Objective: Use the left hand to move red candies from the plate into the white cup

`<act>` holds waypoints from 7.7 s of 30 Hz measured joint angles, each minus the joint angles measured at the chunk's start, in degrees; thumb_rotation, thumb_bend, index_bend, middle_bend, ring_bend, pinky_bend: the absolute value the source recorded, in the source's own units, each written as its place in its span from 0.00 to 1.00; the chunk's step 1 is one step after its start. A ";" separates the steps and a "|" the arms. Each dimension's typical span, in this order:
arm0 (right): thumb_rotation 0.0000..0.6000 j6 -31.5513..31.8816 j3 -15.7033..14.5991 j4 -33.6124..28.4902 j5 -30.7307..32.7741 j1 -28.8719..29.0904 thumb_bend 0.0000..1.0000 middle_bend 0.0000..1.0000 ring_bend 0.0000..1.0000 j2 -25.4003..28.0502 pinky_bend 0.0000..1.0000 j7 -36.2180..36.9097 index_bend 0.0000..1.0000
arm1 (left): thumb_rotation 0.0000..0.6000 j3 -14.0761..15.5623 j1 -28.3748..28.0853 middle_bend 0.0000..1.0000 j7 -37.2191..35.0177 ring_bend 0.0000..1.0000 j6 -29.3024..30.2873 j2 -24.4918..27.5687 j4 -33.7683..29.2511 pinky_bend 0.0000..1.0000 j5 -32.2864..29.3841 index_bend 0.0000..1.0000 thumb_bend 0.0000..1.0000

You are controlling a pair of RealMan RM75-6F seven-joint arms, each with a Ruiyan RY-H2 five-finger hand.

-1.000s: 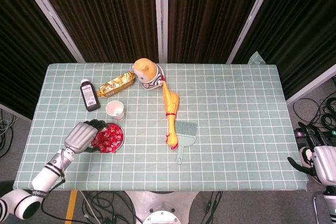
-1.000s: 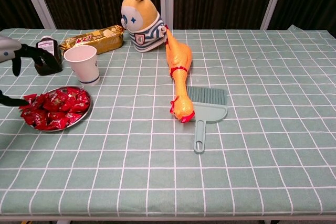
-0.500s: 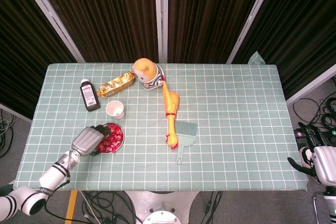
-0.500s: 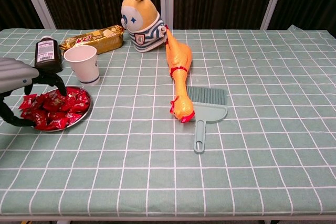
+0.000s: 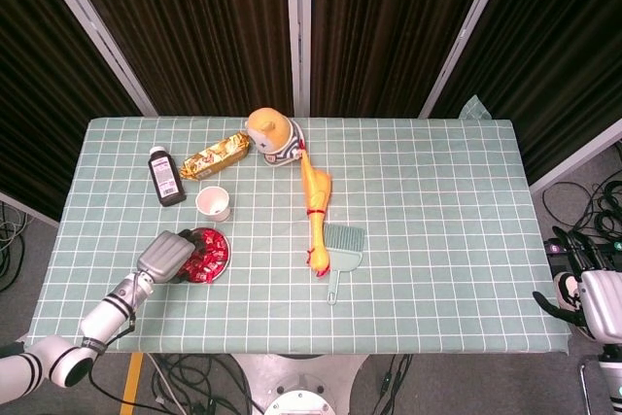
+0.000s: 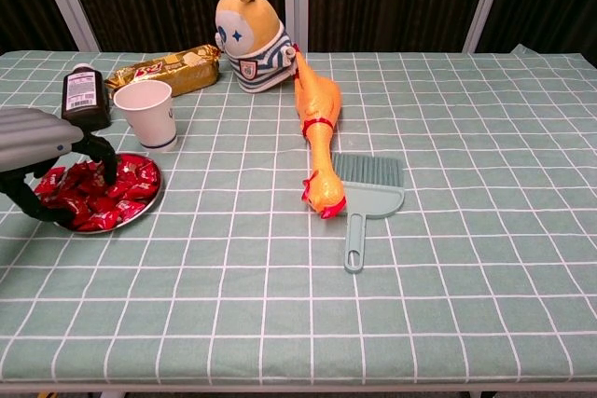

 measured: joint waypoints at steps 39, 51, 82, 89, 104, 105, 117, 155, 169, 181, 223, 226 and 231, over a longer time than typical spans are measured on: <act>1.00 0.04 -0.05 -0.66 0.06 -0.13 0.10 0.23 0.08 0.61 0.29 -0.02 0.06 | 1.00 1.10 -0.91 0.69 -15.16 0.66 2.13 -4.40 11.08 0.96 5.46 0.64 0.49; 1.00 0.18 -0.02 0.21 0.09 -0.21 0.10 0.23 0.08 0.52 0.29 1.07 0.06 | 1.00 -3.24 -2.92 0.70 -12.76 0.67 5.07 0.83 3.46 0.96 5.06 0.65 0.49; 1.00 -1.28 0.41 1.18 1.60 0.17 0.10 0.23 0.08 0.12 0.30 1.54 0.06 | 1.00 -11.45 -12.74 0.70 -21.34 0.67 -5.54 -1.48 6.95 0.96 -4.08 0.65 0.49; 1.00 -1.11 0.44 1.03 1.76 0.00 0.10 0.23 0.08 0.22 0.30 1.41 0.06 | 1.00 -11.67 -13.33 0.69 -26.20 0.67 -7.20 -3.01 9.53 0.96 -4.95 0.65 0.49; 1.00 -0.81 0.40 0.99 1.71 -0.26 0.10 0.23 0.08 0.45 0.30 1.60 0.06 | 1.00 -12.66 -13.92 0.68 -26.55 0.64 -9.57 -4.27 13.21 0.94 -8.43 0.64 0.49; 1.00 -0.78 0.39 1.01 1.71 -0.30 0.10 0.23 0.08 0.45 0.30 1.62 0.06 | 1.00 -12.61 -13.89 0.67 -26.25 0.62 -9.52 -4.32 13.25 0.92 -8.46 0.64 0.48; 1.00 -0.51 0.31 1.19 1.48 -0.50 0.10 0.23 0.08 0.46 0.31 1.97 0.06 | 1.00 -11.92 -13.04 0.63 -22.11 0.54 -8.66 -5.06 14.30 0.82 -9.33 0.63 0.48; 1.00 0.37 0.65 0.75 0.62 -0.47 0.10 0.24 0.08 1.31 0.31 1.95 0.07 | 1.00 -11.99 -3.33 0.40 -12.49 0.33 5.85 7.38 -5.03 0.57 -10.62 0.33 0.26; 1.00 0.84 0.58 1.67 -0.33 -0.28 0.10 0.24 0.08 1.22 0.31 3.08 0.07 | 1.00 -2.76 6.88 0.42 -4.47 0.33 11.57 12.49 -13.14 0.53 -7.48 0.48 0.27; 1.00 2.02 0.25 1.43 -1.06 -0.79 0.10 0.24 0.08 1.47 0.31 3.10 0.08 | 1.00 -1.03 8.99 0.41 -1.76 0.30 9.30 7.79 -10.94 0.49 -8.48 0.47 0.27; 1.00 1.96 0.18 -1.57 -0.74 -0.88 0.10 0.24 0.08 2.41 0.32 -0.01 0.09 | 1.00 -3.45 10.12 0.39 2.72 0.30 5.10 -3.64 1.34 0.49 -13.56 0.54 0.28; 1.00 1.89 0.18 -1.66 -0.69 -0.87 0.10 0.24 0.08 2.46 0.32 0.00 0.09 | 1.00 -3.34 10.07 0.39 2.57 0.30 5.06 -3.88 1.94 0.49 -12.71 0.56 0.29; 1.00 2.07 0.18 -1.75 -0.74 -0.97 0.10 0.24 0.08 2.55 0.32 0.00 0.09 | 1.00 -3.37 10.08 0.39 1.21 0.30 4.95 -4.28 2.78 0.49 -11.88 0.62 0.32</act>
